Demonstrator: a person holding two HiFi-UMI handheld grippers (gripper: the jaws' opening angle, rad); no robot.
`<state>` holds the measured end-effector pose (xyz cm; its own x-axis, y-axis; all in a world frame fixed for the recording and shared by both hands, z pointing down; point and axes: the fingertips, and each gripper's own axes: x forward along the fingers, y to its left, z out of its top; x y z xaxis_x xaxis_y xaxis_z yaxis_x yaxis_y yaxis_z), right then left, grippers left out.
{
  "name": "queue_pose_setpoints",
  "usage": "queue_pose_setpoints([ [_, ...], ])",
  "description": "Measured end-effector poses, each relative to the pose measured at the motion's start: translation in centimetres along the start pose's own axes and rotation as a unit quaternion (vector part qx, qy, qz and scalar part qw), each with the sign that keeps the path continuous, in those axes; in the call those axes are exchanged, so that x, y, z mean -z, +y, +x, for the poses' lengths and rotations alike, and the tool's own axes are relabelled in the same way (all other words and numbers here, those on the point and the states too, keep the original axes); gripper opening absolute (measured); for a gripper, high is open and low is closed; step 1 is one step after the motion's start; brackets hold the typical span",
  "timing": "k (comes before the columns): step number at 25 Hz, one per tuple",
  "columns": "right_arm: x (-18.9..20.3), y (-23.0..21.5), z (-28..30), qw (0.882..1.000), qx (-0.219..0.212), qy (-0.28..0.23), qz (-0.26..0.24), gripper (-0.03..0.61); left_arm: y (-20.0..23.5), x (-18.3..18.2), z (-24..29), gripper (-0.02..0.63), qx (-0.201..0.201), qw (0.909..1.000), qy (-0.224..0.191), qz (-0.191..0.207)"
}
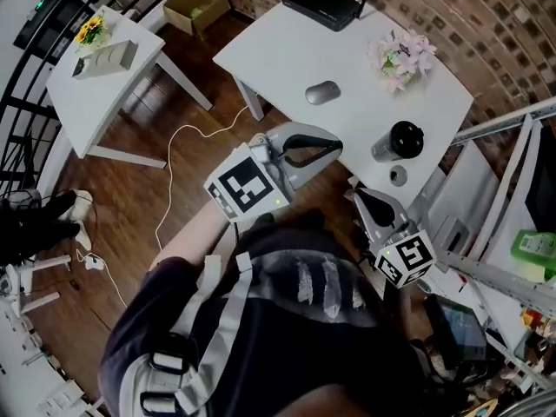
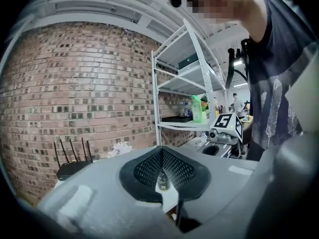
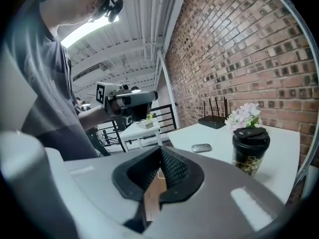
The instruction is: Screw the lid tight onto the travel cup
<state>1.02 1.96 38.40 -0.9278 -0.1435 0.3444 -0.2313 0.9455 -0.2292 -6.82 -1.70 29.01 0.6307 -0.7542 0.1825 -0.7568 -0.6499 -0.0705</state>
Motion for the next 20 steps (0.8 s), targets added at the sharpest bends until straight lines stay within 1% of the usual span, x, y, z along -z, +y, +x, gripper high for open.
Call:
queue_pose_setpoints([
  [5,4.0,-4.0,-2.1,0.999,0.011,0.028,0.028,0.006,-0.3,0.6,4.7,0.003,0.008,0.9994,0.025,0.023],
  [9,5.5,-5.4,-1.7,0.999,0.019,0.038,0.026,0.006,0.1,0.8,5.4,0.003,0.016,0.9989,0.025,0.037],
  [11,5.8,-5.4,-2.4,0.997,0.036,0.047,0.043,0.006,0.0,0.4,5.6,0.003,0.036,0.9978,0.029,0.048],
  [13,6.2,-5.7,-3.0,0.994,0.057,0.066,0.069,0.006,0.0,-0.3,6.2,0.003,0.067,0.9945,0.033,0.073],
  [14,6.2,-6.3,-2.5,0.993,0.057,0.072,0.073,0.006,0.4,-0.3,6.4,0.003,0.082,0.992,0.038,0.088],
  [16,6.0,-7.8,-0.5,0.993,0.048,0.077,0.071,0.006,1.3,0.8,6.9,0.005,0.114,0.9855,0.068,0.105],
  [17,6.2,-8.6,0.0,0.993,0.05,0.083,0.071,0.006,1.4,1.9,7.4,0.038,0.133,0.9812,0.087,0.11],
  [20,7.3,-10.8,-0.8,0.986,0.095,0.106,0.083,0.006,0.9,5.5,9.9,0.225,0.196,0.9631,0.124,0.137],
])
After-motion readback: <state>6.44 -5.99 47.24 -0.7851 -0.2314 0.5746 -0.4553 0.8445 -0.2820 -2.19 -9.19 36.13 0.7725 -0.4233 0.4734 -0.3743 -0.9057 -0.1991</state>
